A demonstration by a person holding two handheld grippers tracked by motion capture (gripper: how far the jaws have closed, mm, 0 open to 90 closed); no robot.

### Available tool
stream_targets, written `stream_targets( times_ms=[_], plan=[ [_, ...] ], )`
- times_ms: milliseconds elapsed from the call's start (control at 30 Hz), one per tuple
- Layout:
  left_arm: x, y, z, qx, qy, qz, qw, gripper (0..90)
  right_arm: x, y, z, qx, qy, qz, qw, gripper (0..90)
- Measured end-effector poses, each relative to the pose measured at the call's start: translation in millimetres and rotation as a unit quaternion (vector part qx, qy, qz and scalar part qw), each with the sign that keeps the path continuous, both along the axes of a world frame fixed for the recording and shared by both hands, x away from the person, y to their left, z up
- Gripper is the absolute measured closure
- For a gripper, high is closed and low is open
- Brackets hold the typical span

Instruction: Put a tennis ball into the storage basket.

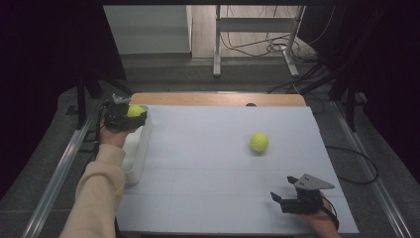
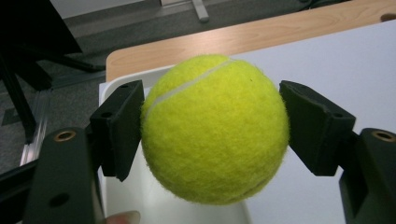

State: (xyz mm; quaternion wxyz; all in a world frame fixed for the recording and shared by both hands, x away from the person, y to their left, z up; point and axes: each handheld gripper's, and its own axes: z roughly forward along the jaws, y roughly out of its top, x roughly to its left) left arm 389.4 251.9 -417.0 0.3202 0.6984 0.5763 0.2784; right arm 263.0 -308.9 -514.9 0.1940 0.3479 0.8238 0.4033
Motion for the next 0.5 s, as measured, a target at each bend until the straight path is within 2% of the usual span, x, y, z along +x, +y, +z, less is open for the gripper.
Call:
stream_targets(
  times_ms=[200, 500],
  plan=[
    [5.6, 5.0, -6.7, 0.007, 0.014, 0.013, 0.9998, 26.8, 0.0, 0.0, -0.1, 0.0, 0.0, 0.0, 1.0, 15.1],
    [8.6, 5.0, -11.6, 0.012, 0.028, 0.011, 0.9995, 26.8, -0.1, 0.4, -0.2, 0.0, 0.0, 0.0, 1.0, 15.1]
  ],
)
